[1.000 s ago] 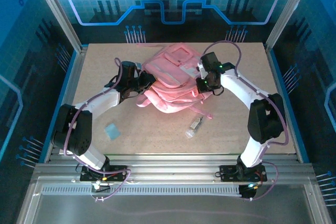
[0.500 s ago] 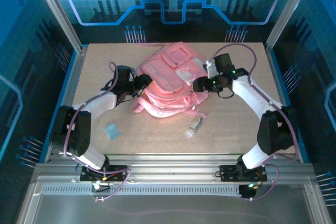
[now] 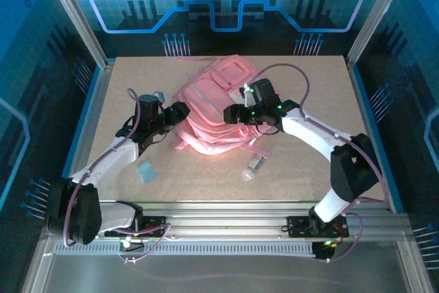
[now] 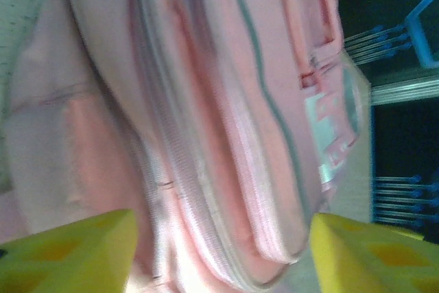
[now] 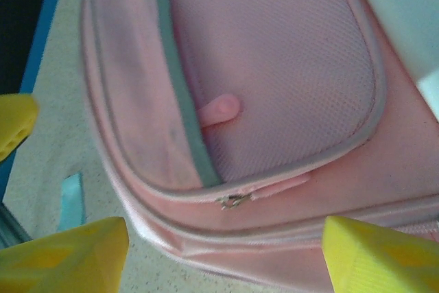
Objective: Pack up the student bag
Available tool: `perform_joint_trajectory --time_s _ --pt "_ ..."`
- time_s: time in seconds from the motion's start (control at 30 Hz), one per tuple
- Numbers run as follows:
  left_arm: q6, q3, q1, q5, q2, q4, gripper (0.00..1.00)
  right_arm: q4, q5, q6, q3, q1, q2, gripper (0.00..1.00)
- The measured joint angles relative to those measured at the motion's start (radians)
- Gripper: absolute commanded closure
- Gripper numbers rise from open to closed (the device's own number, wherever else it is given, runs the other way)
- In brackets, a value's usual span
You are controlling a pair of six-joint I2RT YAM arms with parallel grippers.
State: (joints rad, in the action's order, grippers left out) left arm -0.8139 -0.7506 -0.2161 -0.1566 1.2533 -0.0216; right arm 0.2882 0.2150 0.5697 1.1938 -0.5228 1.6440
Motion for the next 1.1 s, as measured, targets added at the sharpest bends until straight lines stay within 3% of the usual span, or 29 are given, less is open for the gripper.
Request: perform_joint_trajectory --time_s 0.07,0.17,0.67,0.9,1.1 --pt "0.001 0.031 0.000 0.003 0.008 0.000 0.66 -0.015 -0.014 0.032 0.004 -0.001 0.043 0.24" --pt "-0.006 0.050 -0.003 0.000 0.041 0.007 0.72 -0.035 -0.028 0.076 0.006 -0.002 0.087 0.23" --pt "-0.025 0.051 -0.102 -0.003 0.281 0.134 0.78 -0.088 -0.033 0.201 0.059 -0.072 0.168 0.23" --pt "-0.053 0.051 -0.130 0.015 0.303 0.170 0.78 -0.112 0.020 0.273 0.055 -0.092 0.168 0.24" --pt "-0.071 0.050 -0.145 0.023 0.305 0.178 0.73 -0.124 0.127 0.282 0.032 -0.118 0.143 0.24"
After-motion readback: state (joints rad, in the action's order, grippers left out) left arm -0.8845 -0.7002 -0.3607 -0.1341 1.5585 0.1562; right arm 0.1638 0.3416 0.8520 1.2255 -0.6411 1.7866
